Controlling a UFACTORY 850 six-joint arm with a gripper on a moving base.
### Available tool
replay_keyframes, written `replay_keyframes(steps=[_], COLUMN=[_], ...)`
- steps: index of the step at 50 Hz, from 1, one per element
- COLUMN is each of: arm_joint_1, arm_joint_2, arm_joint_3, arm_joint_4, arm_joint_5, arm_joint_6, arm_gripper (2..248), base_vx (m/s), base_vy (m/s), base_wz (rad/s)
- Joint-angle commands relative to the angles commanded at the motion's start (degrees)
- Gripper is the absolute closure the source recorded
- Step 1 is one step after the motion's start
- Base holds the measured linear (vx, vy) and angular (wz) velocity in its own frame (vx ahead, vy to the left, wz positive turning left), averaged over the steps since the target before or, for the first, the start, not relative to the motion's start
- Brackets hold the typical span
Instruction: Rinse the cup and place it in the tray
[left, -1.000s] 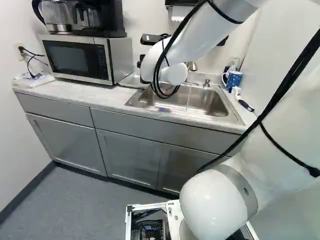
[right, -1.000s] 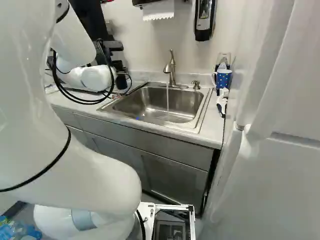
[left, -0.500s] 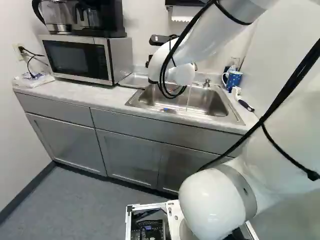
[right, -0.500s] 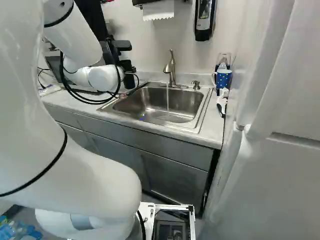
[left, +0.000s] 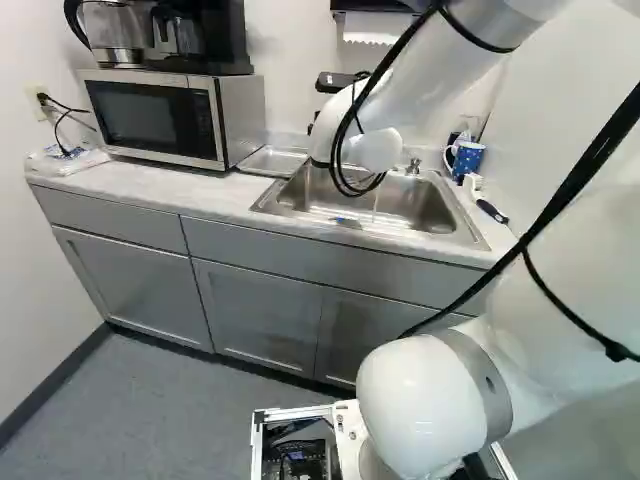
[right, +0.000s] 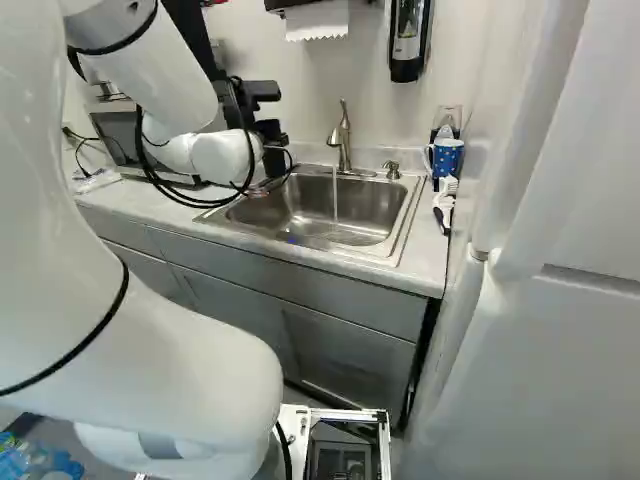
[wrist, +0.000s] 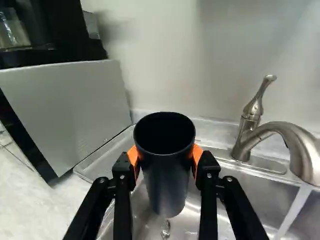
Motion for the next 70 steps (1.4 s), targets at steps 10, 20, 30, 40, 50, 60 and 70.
replay_keyframes(steps=[10, 20, 30, 40, 50, 60, 70], arm_joint_1=[-1.9, -3.7, -5.6, -7.4, -8.7, -9.9, -11.1], arm_joint_2=[-0.6, -0.8, -0.9, -0.5, -0.2, 0.0, -0.1], arm_joint_3=[0.7, 1.7, 2.9, 4.5, 6.0, 7.5, 8.7], arm_joint_4=[0.0, 0.0, 0.0, 0.0, 0.0, 0.0, 0.0], arm_joint_5=[0.0, 0.3, 0.7, 1.7, 3.0, 4.2, 5.3], arm_joint_6=[0.0, 0.0, 0.0, 0.0, 0.0, 0.0, 0.0], arm_gripper=[128, 128, 128, 128, 128, 128, 128], base_vx=[0.000, 0.000, 0.000, 0.000, 0.000, 0.000, 0.000], base_vy=[0.000, 0.000, 0.000, 0.000, 0.000, 0.000, 0.000], base_wz=[0.000, 0.000, 0.000, 0.000, 0.000, 0.000, 0.000])
